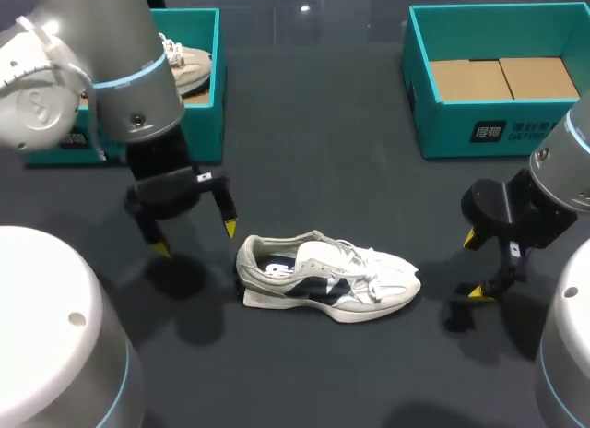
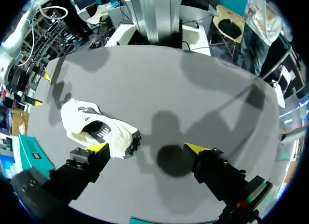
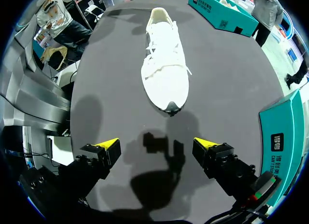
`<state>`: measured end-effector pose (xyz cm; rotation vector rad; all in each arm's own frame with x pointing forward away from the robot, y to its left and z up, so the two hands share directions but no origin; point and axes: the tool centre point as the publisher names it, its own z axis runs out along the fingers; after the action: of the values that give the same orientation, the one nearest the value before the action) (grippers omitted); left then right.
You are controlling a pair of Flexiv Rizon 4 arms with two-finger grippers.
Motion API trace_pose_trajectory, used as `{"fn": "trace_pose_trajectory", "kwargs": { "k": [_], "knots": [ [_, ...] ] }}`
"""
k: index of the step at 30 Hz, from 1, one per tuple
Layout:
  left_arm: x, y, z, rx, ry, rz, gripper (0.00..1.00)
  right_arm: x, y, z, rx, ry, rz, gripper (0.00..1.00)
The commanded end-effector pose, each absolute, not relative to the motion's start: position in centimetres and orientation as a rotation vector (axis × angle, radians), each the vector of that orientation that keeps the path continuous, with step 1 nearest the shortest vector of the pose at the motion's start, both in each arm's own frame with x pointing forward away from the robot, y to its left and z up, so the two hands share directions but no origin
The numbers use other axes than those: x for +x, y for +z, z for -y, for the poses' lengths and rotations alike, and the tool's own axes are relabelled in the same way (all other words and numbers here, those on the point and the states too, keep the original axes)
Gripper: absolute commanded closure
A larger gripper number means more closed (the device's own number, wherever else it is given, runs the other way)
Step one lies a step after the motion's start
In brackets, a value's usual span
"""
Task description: Take the shoe out of the shoebox, open the shoe tongue, remove and reinsert the insole, then place the shoe into the shoebox
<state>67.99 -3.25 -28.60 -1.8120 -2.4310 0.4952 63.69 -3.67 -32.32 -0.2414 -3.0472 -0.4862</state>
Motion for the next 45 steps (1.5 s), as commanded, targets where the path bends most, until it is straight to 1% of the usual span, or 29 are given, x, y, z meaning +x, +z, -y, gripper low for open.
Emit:
{"fn": "trace_pose_trajectory", "kwargs": {
  "k": [1, 2, 11, 13, 18, 21, 32, 37, 45],
  "knots": [
    [68.6, -28.3, 1.9, -1.064, 0.698, 2.731, 0.0, 63.6, -32.3, 3.7, -0.242, -0.486, 3.049, 0.0],
    [68.8, -27.8, 1.6, -1.023, 0.621, 2.842, 0.0, 63.6, -32.3, 3.7, -0.242, -0.486, 3.049, 0.0],
    [68.8, -27.8, 1.6, -1.023, 0.621, 2.842, 0.0, 63.6, -32.3, 3.7, -0.242, -0.486, 3.049, 0.0],
    [68.7, -29.0, 1.7, -0.821, 0.649, 2.924, 0.0, 63.6, -32.3, 3.7, -0.242, -0.486, 3.049, 0.0],
    [67.1, -31.1, 1.1, -0.63, 0.794, 2.919, 0.0, 63.6, -32.3, 3.7, -0.242, -0.486, 3.049, 0.0],
    [66.4, -31.5, 1.0, -0.551, 0.864, 2.851, 0.0, 63.6, -32.3, 3.7, -0.242, -0.486, 3.049, 0.0],
    [66.5, -31.3, 0.7, -0.549, 0.841, 2.862, 0.0, 63.6, -32.3, 3.7, -0.242, -0.486, 3.049, 0.0],
    [67.4, -34.0, 0.3, -0.586, 1.11, 2.693, 0.0, 63.6, -32.3, 3.7, -0.242, -0.486, 3.049, 0.0],
    [68.3, -36.9, 0.3, -0.43, 1.343, 2.63, 0.0, 63.6, -32.3, 3.7, -0.242, -0.486, 3.049, 0.0]
  ]
}}
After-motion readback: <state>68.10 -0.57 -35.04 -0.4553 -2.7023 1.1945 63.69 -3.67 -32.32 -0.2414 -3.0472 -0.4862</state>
